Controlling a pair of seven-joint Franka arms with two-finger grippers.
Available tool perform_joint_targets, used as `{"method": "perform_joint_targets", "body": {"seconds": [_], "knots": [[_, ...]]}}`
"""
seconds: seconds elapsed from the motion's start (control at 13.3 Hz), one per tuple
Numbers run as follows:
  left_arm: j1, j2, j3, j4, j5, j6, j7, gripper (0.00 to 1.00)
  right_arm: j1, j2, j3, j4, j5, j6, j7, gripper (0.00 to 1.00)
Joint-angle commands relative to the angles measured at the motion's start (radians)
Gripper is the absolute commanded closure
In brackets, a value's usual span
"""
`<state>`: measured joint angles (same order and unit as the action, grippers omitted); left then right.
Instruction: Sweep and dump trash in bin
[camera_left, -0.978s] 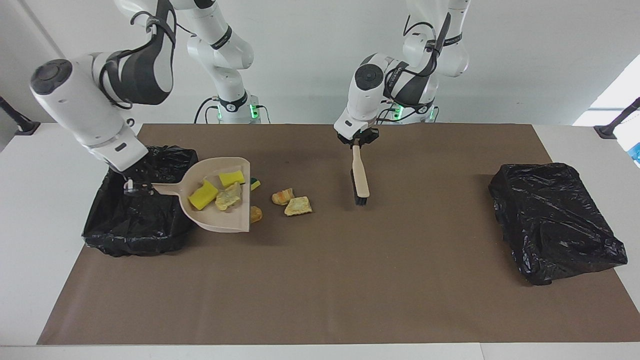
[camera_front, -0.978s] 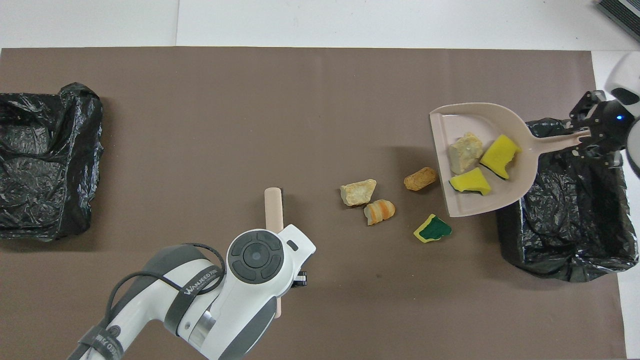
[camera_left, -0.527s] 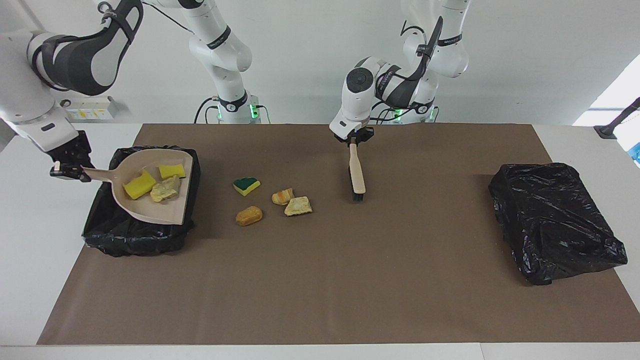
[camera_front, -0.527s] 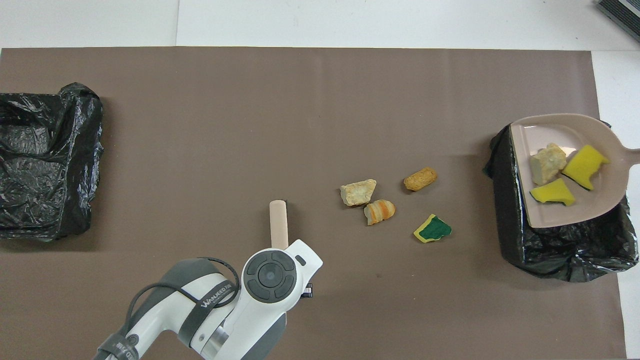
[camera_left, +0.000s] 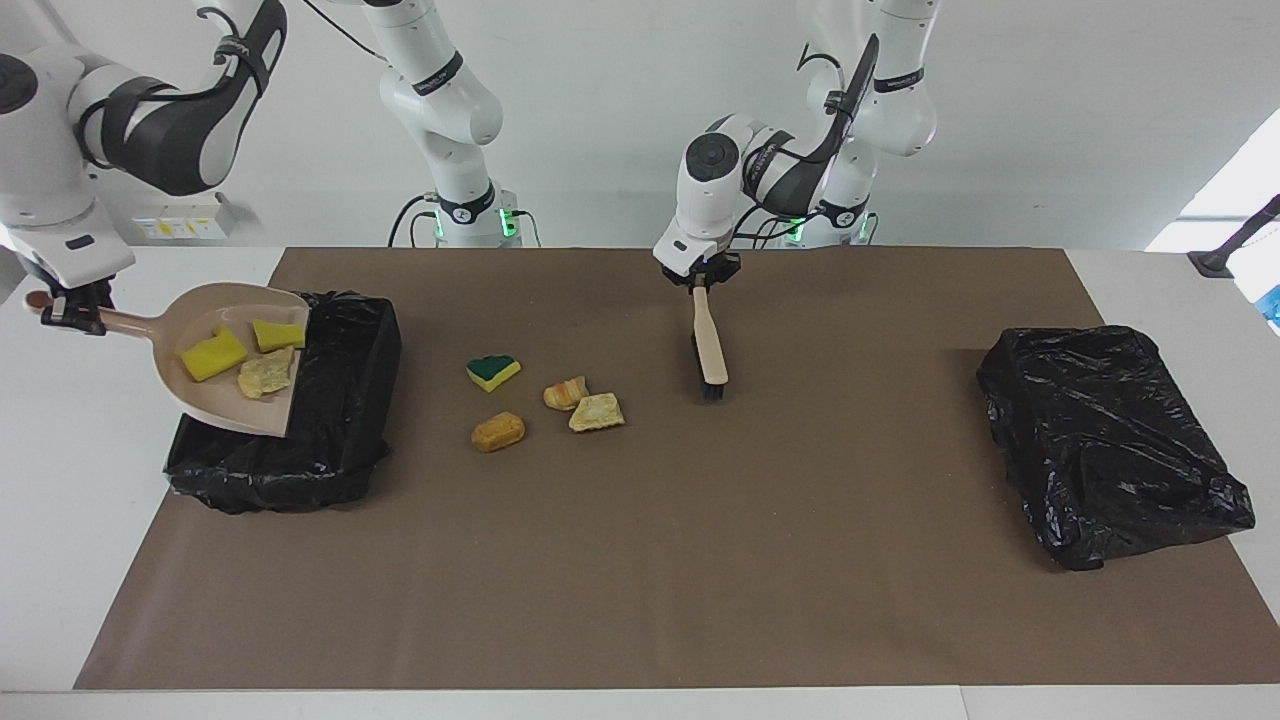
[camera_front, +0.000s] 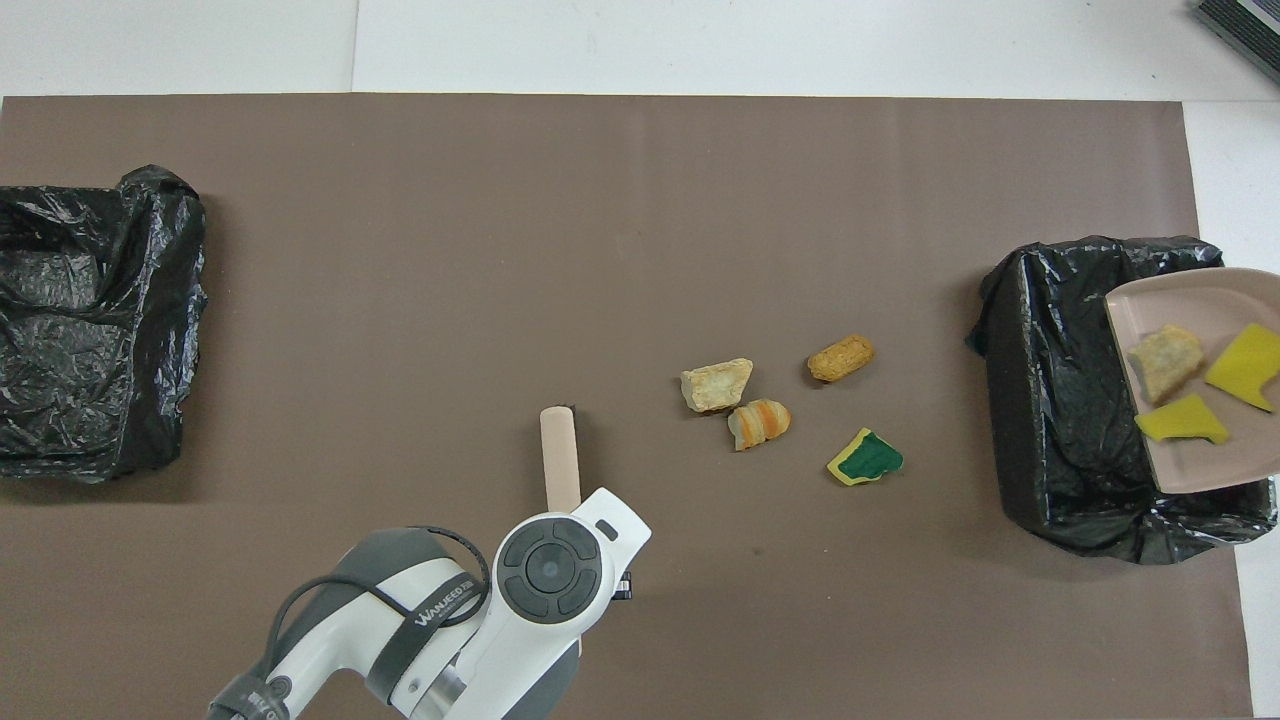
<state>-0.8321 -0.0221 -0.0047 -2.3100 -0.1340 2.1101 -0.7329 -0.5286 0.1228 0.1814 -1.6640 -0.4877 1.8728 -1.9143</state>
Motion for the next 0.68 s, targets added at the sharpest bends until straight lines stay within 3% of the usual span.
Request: {"method": "perform_joint_targets", "body": {"seconds": [0.0,0.23,0.3,0.38,0.45,0.6], "knots": [[-0.027,-0.004,0.015,-0.023,0.016,0.021,-0.022,1.00,0.001,-0.104,0.010,-0.155,-0.126,0.049,0.087,1.00],[-0.035,0.013,0.015,-0.019,0.016,0.014,-0.039,1.00,-0.001,-0.103,0.012,-0.123,-0.224,0.049,0.095,1.00],[-0.033,0.016,0.017,-0.014,0.016,0.011,-0.039,0.70,0.001,-0.107,0.018,-0.102,-0.232,0.040,0.098,1.00],[-0.033,0.016,0.017,-0.011,0.016,0.011,-0.036,0.29,0.001,-0.111,0.024,-0.085,-0.245,0.039,0.095,1.00],[-0.033,0.016,0.017,-0.009,0.016,0.013,-0.037,0.02,0.007,-0.112,0.027,-0.074,-0.259,0.039,0.093,1.00],[-0.019,0.005,0.025,0.010,0.016,0.002,-0.030,0.00,0.047,-0.117,0.026,-0.056,-0.264,0.029,0.100,1.00]]}}
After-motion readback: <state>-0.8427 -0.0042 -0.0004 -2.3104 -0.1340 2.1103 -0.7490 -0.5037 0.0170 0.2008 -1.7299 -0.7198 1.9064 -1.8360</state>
